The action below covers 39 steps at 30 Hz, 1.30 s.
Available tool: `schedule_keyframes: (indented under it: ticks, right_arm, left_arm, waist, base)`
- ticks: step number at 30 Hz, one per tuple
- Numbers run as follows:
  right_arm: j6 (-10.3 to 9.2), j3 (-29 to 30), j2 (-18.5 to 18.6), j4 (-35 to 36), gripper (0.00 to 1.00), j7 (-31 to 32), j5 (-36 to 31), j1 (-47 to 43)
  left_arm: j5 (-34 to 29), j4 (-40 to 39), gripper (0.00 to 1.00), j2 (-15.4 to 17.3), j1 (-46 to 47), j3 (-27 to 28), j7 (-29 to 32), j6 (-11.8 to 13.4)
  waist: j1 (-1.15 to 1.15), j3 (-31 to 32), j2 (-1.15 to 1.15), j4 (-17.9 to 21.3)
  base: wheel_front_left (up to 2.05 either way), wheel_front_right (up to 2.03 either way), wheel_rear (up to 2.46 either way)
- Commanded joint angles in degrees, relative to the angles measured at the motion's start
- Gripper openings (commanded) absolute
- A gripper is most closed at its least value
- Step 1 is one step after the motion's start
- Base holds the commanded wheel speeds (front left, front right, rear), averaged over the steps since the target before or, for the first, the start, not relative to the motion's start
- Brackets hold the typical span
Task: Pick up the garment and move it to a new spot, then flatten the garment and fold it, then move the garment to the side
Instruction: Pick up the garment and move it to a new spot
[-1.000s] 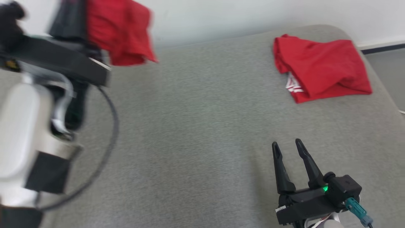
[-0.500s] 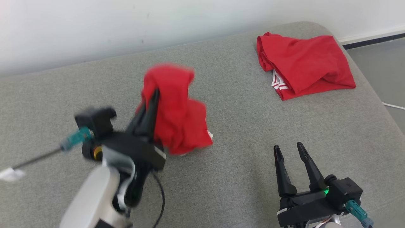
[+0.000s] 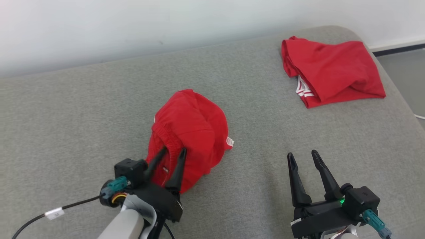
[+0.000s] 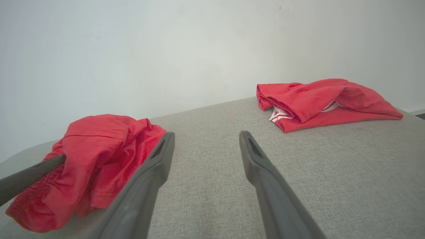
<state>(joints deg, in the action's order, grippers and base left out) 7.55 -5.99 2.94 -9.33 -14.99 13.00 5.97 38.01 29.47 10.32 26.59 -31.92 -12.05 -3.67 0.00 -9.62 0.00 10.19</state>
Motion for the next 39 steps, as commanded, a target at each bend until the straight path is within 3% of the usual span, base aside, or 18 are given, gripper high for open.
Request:
schedule_keyframes:
  ticks: [1, 12, 15, 22, 30, 39]
  right_arm:
    - [-0.15, 0.1, -0.1, 0.0, 1.0, -0.2, -0.3, -0.4]
    - [-0.15, 0.8, -0.1, 0.5, 1.0, -0.2, -1.3, -1.6]
    - [-0.15, 0.8, -0.1, 1.0, 1.0, -0.2, -1.3, -1.7]
    - [-0.15, 1.2, -0.1, 1.2, 1.0, -0.2, -1.4, -3.0]
    - [-0.15, 2.5, -0.1, 1.7, 1.0, -0.3, -1.3, -4.9]
    - [-0.15, 2.7, -0.1, 1.9, 1.0, -0.2, -0.2, -6.6]
  left_arm:
    - [-0.6, 0.0, 1.0, 0.2, 0.5, 0.5, -0.8, 0.4]
    - [-3.8, -8.7, 1.0, 4.7, -5.4, 8.5, -3.2, 4.4]
    - [-8.7, -13.5, 1.0, 6.8, -9.6, 12.3, -3.1, 6.4]
    - [-16.9, -20.7, 1.0, 7.9, -20.9, 19.5, -3.1, 8.5]
    - [-20.2, -26.0, 1.0, 4.3, -31.5, 27.7, -3.2, 7.4]
    - [-26.2, -27.7, 1.0, -2.0, -35.4, 31.5, -3.2, 3.0]
  waist:
    - [0.0, 1.0, 0.0, -1.1]
    - [0.0, 4.9, 0.0, -5.5]
    - [0.0, 5.8, 0.0, -6.2]
    - [0.0, 7.9, 0.0, -7.8]
    - [0.0, 9.2, 0.0, -9.4]
    - [0.0, 9.6, 0.0, -10.8]
  base:
    - [0.0, 0.0, 0.0]
    - [0.0, 0.0, 0.0]
    - [0.0, 0.0, 0.0]
    - [0.0, 0.0, 0.0]
    - [0.0, 0.0, 0.0]
    - [0.0, 0.0, 0.0]
